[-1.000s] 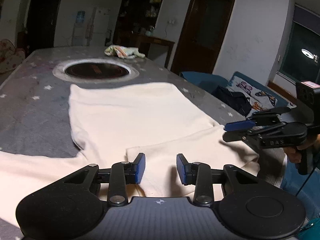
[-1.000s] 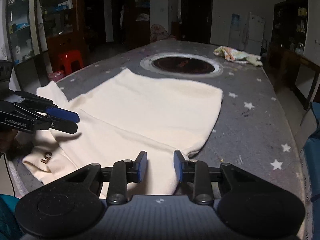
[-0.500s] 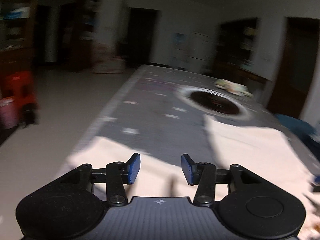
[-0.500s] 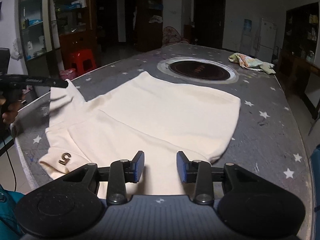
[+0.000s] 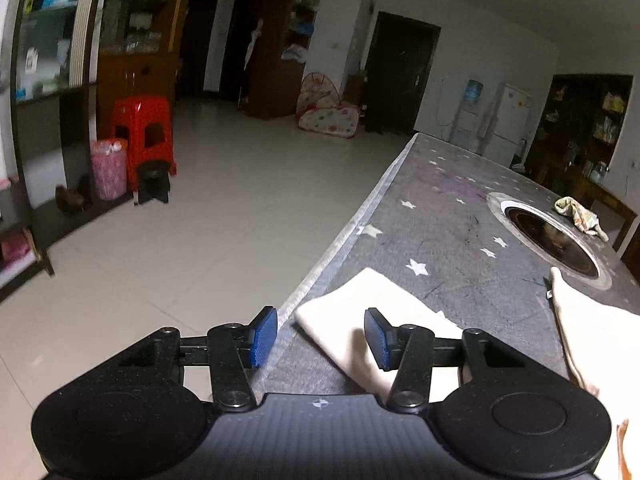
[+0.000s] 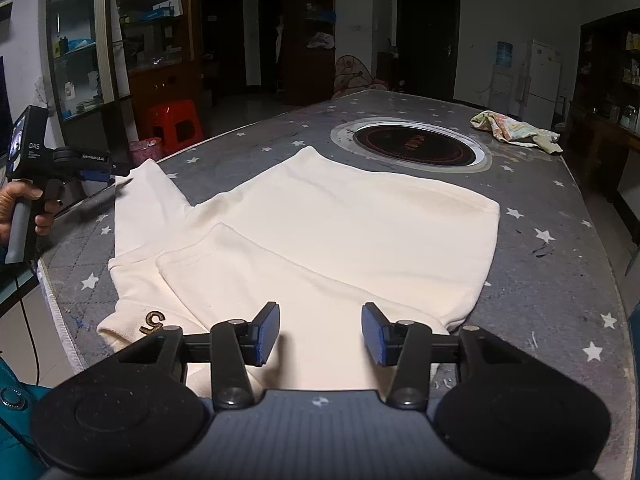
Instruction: Fold clothes
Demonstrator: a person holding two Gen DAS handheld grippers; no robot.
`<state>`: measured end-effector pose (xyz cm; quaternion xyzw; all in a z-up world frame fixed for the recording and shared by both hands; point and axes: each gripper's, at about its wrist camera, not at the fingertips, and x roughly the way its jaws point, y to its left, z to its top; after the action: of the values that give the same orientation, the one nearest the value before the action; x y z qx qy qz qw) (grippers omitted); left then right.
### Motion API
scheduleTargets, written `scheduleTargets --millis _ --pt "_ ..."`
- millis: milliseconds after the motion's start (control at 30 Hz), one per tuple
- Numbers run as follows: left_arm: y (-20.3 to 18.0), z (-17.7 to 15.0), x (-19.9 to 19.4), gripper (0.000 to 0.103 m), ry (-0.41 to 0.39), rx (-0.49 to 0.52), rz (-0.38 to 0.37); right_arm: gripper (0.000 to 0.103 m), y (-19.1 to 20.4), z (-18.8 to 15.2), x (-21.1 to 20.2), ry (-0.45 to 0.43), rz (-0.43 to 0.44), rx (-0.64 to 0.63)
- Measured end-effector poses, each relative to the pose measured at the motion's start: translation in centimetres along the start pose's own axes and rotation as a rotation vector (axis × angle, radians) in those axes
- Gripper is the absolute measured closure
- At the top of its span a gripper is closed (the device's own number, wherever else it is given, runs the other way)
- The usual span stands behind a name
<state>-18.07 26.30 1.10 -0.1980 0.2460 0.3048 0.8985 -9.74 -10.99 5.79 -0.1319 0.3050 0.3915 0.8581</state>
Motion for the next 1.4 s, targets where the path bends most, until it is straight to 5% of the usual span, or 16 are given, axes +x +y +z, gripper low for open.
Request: scheduleTargets --millis 233,367,667,967,1267,1400 --pt "-0.9 0.0 0.2 0.089 0.000 0.018 -0.014 0.053 0.1 -0.3 -0.1 -0.006 -0.004 0.008" --pt "-1.4 0.6 -0.8 0.096 -0.021 0.008 -0.079 0.053 -0.1 -0.4 -0.4 -0.012 -0.011 0.018" --pt "-8.5 2.3 -6.4 0.097 -0.115 0.125 -0.450 0.053 -0.7 -0.5 -1.2 -0.050 -0.015 0.060" --pt "-17.6 0.5 -10.7 0.097 -0.064 0.226 -0.883 0.053 -1.8 -0.9 -2.2 -0.084 -0.039 0.114" --pt "-23.4 -4.6 -9.6 0.087 0.190 0.409 -1.065 0.053 -2.6 -1.7 -3.2 -0.082 -0.058 0.142" --pt "-21.9 -5.4 -9.6 0.074 0.192 0.465 -1.046 0.053 -2.9 -1.8 -3.3 -0.074 -0.059 0.157"
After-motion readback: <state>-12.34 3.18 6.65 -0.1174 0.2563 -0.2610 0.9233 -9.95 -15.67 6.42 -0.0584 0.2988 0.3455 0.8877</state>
